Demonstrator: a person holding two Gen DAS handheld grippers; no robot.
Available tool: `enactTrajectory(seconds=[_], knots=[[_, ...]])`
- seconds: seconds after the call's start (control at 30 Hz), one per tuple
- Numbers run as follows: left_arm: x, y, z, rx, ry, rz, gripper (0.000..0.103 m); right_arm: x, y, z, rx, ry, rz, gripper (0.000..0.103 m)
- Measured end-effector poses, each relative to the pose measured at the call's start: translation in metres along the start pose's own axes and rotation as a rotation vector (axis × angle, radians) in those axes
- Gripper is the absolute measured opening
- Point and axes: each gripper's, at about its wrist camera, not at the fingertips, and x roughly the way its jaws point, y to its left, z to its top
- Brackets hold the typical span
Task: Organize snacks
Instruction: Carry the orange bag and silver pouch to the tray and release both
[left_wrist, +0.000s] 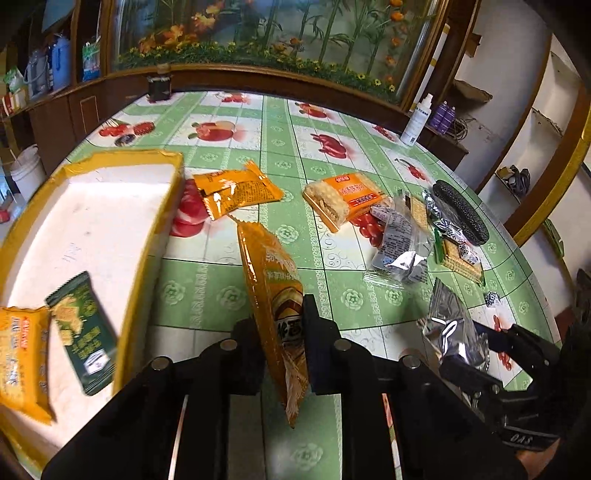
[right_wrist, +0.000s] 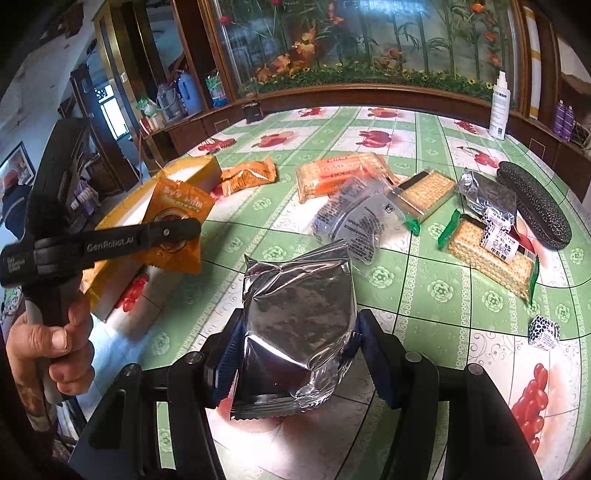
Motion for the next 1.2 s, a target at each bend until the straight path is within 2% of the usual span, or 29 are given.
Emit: enactTrajectory(seconds=[0.2,0.7,1.2], knots=[[-0.03,0.008,-0.006,0.01,-0.051,0.057,0.014,-0.004,0.011,0.006,-0.001,-0.014,0.032,0.061],[-0.081,0.058,-0.011,-0.038,-0.17,0.294,0.015,-0.006,0.072,0.034,-0.093,-0.054,0.144,0.061],[-0.094,0.122,-0.022,-0.142,-0.188,0.405,0.015,0.031,0.156,0.075,-0.19,-0.045,0.266,0.061]])
